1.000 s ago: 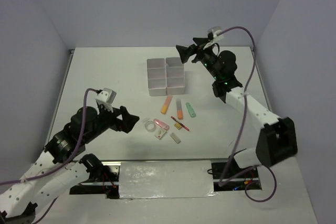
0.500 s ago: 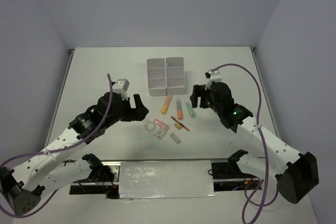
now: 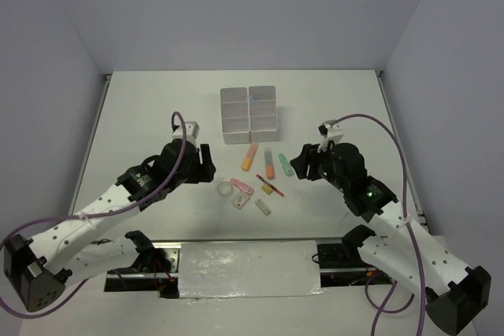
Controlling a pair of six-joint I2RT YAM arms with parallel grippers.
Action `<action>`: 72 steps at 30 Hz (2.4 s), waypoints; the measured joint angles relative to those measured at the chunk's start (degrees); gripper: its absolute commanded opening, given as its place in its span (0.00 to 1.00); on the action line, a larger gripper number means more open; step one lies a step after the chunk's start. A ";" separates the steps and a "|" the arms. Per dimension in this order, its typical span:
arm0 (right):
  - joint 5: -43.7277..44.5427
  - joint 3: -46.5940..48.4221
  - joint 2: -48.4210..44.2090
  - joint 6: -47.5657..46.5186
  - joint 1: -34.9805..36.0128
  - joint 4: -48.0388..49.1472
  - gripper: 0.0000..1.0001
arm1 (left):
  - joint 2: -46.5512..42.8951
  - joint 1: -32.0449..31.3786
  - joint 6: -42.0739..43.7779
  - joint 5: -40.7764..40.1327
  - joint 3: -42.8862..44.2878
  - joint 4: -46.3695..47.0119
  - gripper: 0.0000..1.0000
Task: Sort the stationery into containers
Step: Pick up the pen cap from the center of the board.
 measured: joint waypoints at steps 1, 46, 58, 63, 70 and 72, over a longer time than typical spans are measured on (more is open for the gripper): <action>-0.70 0.00 -0.26 0.00 0.00 0.17 0.59 | 1.09 0.00 0.13 -0.74 0.00 0.00 0.74; -22.88 -0.92 -16.00 -0.90 1.60 2.38 0.60 | 36.76 12.33 51.74 22.88 10.08 2.58 0.74; -22.95 -0.92 -15.91 -1.40 1.62 2.43 0.60 | 39.65 12.33 51.56 23.52 9.40 2.16 0.72; -23.08 -0.92 -15.89 -1.57 1.62 2.43 0.60 | 40.81 12.33 51.56 24.04 9.38 2.08 0.71; -23.23 -0.92 -15.15 -1.60 1.62 2.43 0.59 | 41.24 12.33 51.56 25.64 9.38 1.99 0.71; -23.32 -0.92 -15.17 -1.62 1.62 2.47 0.59 | 41.90 12.33 51.58 26.12 9.38 1.97 0.70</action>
